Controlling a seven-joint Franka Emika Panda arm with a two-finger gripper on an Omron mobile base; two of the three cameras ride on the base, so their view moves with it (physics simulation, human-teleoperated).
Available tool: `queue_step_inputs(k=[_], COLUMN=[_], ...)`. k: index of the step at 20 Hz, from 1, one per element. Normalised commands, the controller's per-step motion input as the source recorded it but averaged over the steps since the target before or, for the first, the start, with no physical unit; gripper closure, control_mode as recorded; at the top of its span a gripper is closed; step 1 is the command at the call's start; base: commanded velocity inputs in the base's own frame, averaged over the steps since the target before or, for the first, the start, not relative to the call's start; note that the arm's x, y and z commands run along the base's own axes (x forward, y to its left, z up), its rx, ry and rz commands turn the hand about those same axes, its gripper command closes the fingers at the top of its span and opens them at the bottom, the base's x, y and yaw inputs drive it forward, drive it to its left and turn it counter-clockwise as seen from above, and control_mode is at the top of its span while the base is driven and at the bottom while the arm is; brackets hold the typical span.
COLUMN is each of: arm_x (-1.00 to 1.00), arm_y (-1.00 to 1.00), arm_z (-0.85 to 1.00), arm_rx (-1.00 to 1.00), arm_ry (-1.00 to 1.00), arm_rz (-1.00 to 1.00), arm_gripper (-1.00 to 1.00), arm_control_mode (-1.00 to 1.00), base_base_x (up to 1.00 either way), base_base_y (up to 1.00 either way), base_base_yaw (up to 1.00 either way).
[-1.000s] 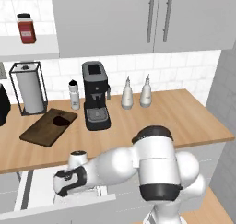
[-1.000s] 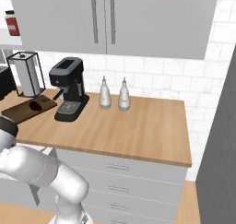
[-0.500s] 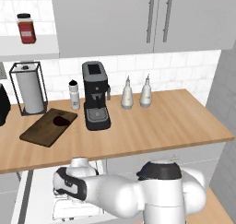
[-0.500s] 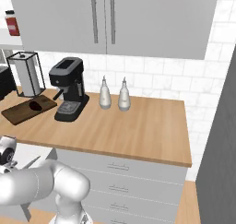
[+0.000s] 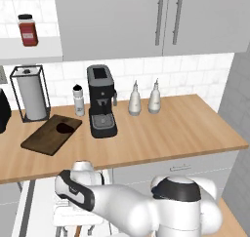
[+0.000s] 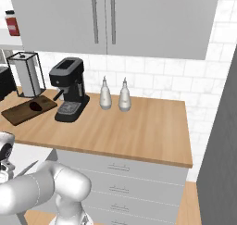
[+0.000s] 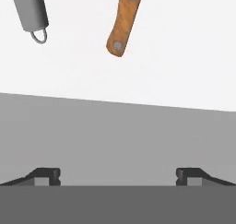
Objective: Place the appropriate cutting tool for cutting the avocado skin on the cutting board.
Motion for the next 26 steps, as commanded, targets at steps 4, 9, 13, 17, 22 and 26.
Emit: queue_step_inputs(k=[4,9,13,17,22,26], arm_x=[0.45,0.11,0.02,0.0,0.0,0.06], arm_y=[0.31,0.1,0.0,-0.06,-0.11,-0.05], arm_z=[0.02,-0.06,-0.1,-0.21,-0.29,-0.22], arm_rx=[-0.08,-0.09,-0.03,0.0,0.0,0.0], arm_ry=[0.0,-0.03,-0.06,-0.08,-0.11,-0.1], arm_rz=[0.0,-0.07,-0.09,-0.07,-0.06,-0.04], arm_gripper=[-1.0,-1.0,-1.0,-1.0,-1.0,-1.0], arm_control_mode=[-1.0,-1.0,-1.0,-1.0,-1.0,-1.0], base_base_x=[0.0,0.0,0.0,0.0,0.0,0.0], base_base_y=[0.0,0.0,0.0,0.0,0.0,0.0], base_base_yaw=[0.0,0.0,0.0,0.0,0.0,0.0])
